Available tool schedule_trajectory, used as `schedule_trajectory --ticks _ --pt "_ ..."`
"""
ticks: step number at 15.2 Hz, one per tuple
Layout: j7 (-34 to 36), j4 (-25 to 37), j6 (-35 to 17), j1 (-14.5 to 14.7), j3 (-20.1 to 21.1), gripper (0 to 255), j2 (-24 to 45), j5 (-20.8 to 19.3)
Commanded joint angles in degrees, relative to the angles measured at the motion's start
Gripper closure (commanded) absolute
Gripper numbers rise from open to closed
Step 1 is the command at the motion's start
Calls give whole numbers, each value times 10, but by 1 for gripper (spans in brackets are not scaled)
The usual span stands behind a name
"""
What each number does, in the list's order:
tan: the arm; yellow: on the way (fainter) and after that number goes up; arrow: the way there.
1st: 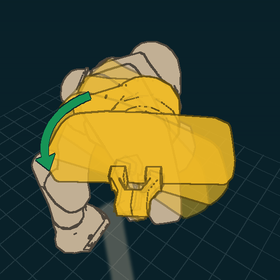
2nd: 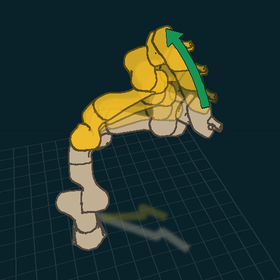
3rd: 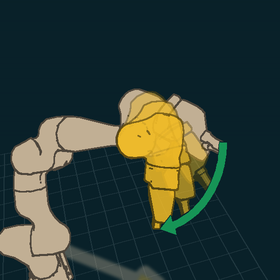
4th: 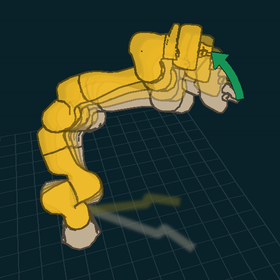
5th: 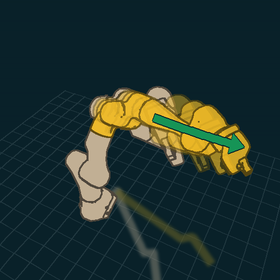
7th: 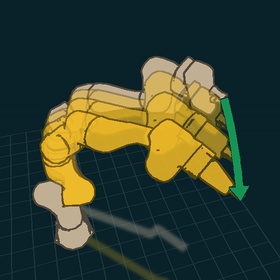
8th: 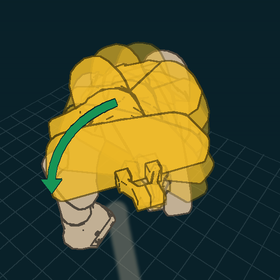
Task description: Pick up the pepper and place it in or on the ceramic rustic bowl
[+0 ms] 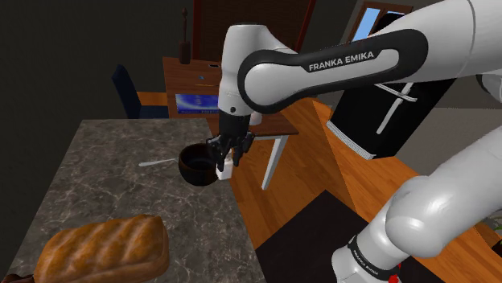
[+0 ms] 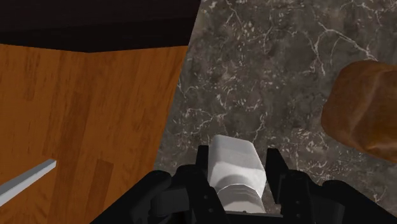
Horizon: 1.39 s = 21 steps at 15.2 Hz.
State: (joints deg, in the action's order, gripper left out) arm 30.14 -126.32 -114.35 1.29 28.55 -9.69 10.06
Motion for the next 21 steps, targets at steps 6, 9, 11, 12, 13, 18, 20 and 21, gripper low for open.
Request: schedule_trajectory --ticks 6,9,11,12,13,18,20,21 --pt "-9 146 28 -28 -18 255 133 -72" --pt "-12 220 50 -32 -27 255 193 -100" --pt "-15 275 67 -32 -34 255 234 -118" --pt "-17 305 77 -31 -37 255 255 -126" --pt "-18 332 87 -29 -40 255 275 -134" --pt "-18 305 52 -29 -42 255 283 -137" --pt "-17 295 38 -28 -43 255 287 -139" --pt "-17 290 31 -28 -43 255 290 -140"
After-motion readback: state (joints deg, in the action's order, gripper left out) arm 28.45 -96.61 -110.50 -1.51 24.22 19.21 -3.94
